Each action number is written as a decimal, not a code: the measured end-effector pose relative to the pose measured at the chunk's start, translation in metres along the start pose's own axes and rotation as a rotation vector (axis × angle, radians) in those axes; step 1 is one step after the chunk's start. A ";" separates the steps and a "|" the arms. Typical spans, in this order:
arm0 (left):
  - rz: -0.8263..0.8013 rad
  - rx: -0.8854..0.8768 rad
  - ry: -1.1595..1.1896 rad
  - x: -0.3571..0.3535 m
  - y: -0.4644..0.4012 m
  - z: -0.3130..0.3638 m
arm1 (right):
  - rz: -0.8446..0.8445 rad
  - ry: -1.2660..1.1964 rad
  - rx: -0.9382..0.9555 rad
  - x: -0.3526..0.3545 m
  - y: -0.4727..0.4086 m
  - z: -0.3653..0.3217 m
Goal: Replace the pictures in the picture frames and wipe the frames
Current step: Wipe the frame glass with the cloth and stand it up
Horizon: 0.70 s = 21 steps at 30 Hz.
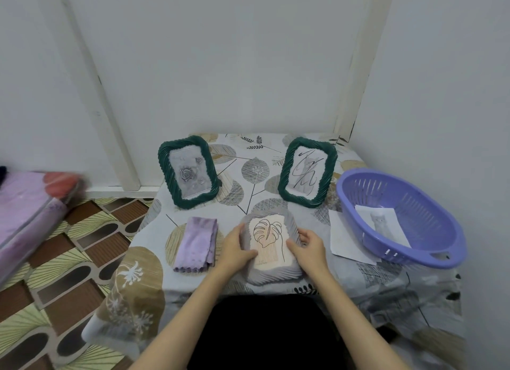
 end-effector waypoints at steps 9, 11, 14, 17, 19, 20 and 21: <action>-0.038 0.085 0.757 0.022 0.016 0.013 | -0.013 -0.410 0.163 0.012 0.017 -0.008; -0.042 0.052 0.787 0.028 0.017 0.022 | -0.065 -0.430 0.209 0.018 0.017 -0.016; -0.076 -0.052 0.780 0.040 0.016 0.034 | -0.184 -0.472 0.273 0.029 0.018 -0.031; -0.101 -0.123 0.759 0.051 0.018 0.043 | -0.294 -0.477 0.296 0.039 0.014 -0.046; -0.105 -0.160 0.747 0.056 0.019 0.048 | -0.348 -0.459 0.306 0.042 0.012 -0.052; -0.109 -0.174 0.749 0.058 0.020 0.050 | -0.371 -0.457 0.309 0.042 0.011 -0.055; -0.110 -0.183 0.753 0.059 0.021 0.052 | -0.387 -0.455 0.313 0.042 0.011 -0.057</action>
Point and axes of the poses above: each hand's wrist, its own y-axis away from the middle knuckle, its own x-axis out of the back of the hand, z = x × y, the point moved 1 cm from there along -y, towards the middle knuckle, and after that the axes turned 6 degrees about y, right-handed, at the moved point
